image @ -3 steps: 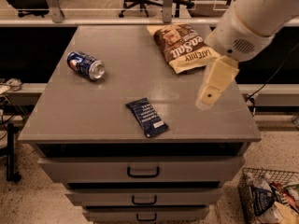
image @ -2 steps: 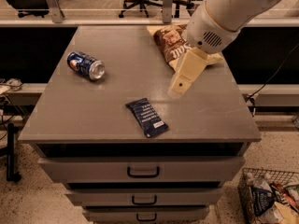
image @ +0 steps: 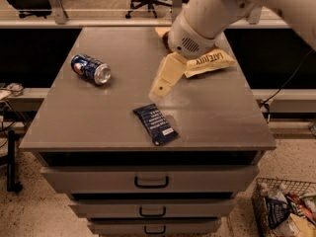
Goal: Pick pepsi can
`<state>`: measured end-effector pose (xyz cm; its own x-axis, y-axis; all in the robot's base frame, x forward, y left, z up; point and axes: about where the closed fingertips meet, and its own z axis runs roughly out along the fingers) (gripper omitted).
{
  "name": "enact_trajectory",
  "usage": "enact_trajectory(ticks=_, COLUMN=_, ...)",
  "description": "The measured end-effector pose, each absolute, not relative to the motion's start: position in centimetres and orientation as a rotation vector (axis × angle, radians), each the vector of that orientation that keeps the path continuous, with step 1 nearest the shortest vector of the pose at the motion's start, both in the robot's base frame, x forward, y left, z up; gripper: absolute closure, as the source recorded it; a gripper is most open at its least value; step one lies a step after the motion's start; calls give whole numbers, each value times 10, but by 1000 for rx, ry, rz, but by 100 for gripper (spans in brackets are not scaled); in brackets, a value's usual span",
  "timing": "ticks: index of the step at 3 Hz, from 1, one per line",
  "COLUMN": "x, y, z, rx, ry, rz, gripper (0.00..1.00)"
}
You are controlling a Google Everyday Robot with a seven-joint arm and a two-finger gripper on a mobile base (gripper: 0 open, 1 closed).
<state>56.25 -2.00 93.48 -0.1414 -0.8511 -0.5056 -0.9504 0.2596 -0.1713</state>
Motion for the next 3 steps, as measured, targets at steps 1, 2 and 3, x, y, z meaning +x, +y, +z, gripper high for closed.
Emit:
enact_trajectory(ticks=1, x=596, y=37, z=923, rx=-1580, ry=2010, rz=324, gripper=0)
enact_trajectory(ticks=2, x=627, y=91, z=914, rx=-1539, ry=1997, rz=368, gripper=0)
enact_trajectory(ticks=3, x=652, y=132, z=904, rx=-1505, ry=1995, rz=396, gripper=0)
